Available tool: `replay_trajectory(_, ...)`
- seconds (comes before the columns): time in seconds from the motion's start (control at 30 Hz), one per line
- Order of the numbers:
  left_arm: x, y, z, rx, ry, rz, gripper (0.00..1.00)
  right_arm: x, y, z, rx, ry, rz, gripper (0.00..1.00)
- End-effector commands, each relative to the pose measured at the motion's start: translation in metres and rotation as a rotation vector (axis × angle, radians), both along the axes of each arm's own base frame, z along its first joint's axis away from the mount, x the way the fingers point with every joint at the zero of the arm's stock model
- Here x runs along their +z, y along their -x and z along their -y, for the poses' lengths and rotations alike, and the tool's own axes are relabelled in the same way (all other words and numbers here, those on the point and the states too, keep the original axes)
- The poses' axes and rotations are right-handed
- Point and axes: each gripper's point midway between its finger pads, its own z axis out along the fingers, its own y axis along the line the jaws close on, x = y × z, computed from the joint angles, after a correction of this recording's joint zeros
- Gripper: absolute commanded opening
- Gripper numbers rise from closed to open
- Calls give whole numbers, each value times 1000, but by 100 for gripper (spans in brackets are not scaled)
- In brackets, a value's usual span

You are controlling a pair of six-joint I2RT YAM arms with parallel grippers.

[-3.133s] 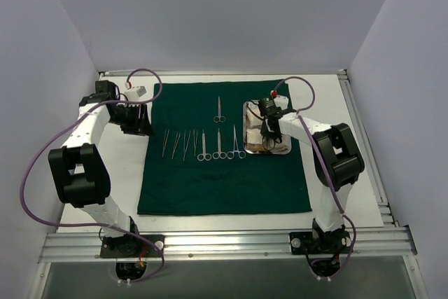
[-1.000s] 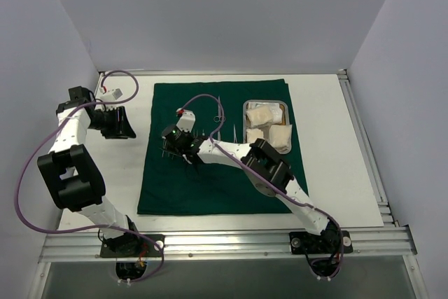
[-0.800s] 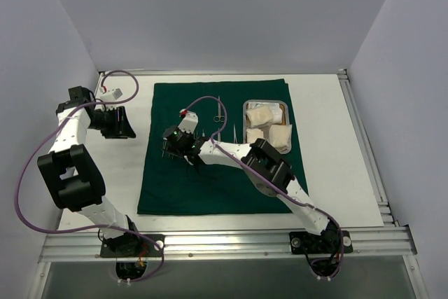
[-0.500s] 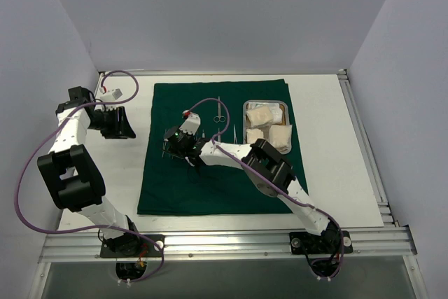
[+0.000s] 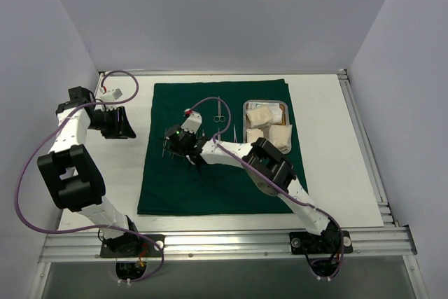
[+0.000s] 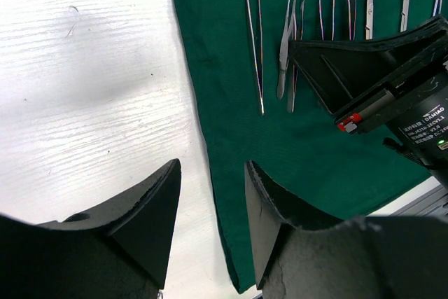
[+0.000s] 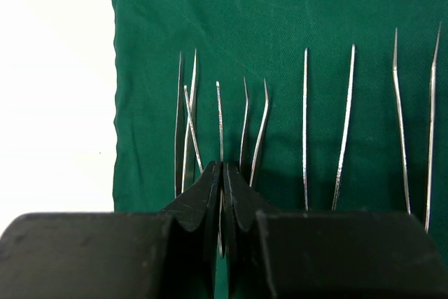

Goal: Open and lay out the surgical kit
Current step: Place the medical item in the surgical kit.

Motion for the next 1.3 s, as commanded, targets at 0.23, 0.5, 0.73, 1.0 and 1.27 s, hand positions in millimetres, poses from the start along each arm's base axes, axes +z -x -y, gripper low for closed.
replay_trajectory(0.23, 1, -9, -2, -10, 13, 36, 50, 34, -12, 1, -24, -66, 40, 2)
replay_trajectory(0.5, 1, -9, -3, -9, 10, 37, 51, 36, -12, 2, -27, -75, 43, 5)
replay_trajectory(0.73, 3, -9, -3, -10, 9, 38, 50, 39, -11, 1, -15, -82, 46, 8)
replay_trajectory(1.0, 4, -9, -4, -9, 7, 44, 50, 49, -14, -2, 3, -89, 64, 11)
replay_trajectory(1.27, 8, -9, -4, -11, 4, 46, 51, 156, -13, -10, 207, -55, 290, 16)
